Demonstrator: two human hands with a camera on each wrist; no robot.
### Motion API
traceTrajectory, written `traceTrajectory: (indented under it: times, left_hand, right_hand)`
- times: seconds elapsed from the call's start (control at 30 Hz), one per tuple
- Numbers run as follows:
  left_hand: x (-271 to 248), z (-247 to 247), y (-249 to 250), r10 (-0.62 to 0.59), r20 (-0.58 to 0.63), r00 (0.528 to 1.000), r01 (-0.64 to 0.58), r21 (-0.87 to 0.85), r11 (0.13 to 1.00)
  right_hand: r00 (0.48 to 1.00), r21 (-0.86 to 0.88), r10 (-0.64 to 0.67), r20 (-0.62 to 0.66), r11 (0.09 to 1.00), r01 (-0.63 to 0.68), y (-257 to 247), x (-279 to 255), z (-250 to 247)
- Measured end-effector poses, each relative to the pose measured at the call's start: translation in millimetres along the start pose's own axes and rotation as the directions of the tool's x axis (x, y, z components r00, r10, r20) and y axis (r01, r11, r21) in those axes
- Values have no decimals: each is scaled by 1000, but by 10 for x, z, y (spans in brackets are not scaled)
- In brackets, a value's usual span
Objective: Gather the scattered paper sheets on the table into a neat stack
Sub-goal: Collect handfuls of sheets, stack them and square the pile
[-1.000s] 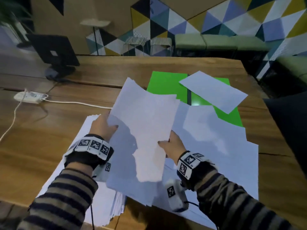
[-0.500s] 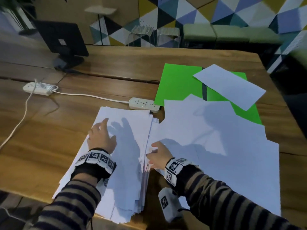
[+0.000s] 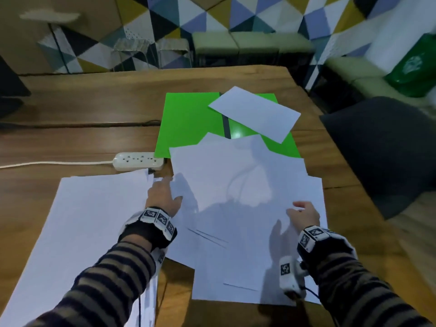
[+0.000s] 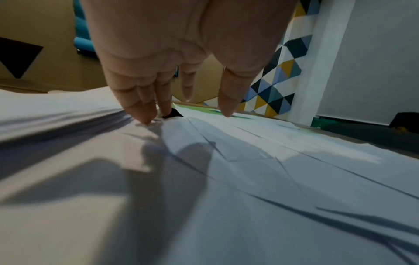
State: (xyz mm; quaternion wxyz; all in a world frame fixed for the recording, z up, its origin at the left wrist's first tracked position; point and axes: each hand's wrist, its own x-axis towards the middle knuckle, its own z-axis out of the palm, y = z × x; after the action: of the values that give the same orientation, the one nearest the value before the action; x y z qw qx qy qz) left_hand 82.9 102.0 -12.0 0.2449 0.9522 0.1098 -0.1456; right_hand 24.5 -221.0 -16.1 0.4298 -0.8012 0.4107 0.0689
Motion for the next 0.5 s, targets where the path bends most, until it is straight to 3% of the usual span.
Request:
traceTrajectory:
  times: [0.13,0.23,0.5]
  left_hand:
    - [111,72,159,-52,26,998,52,22,998]
    - [143,134,261,-78,45,996,81,-62,995]
    - [-23,306,504,-150,40,988,153,-116,981]
  right_hand:
    - [976,-53,158,-149,984,-167,184,305,-437]
    - [968,-102,200,-155,971,-217,208,449,-545]
    - [993,-31,112,44,993,-111,64,576,-377]
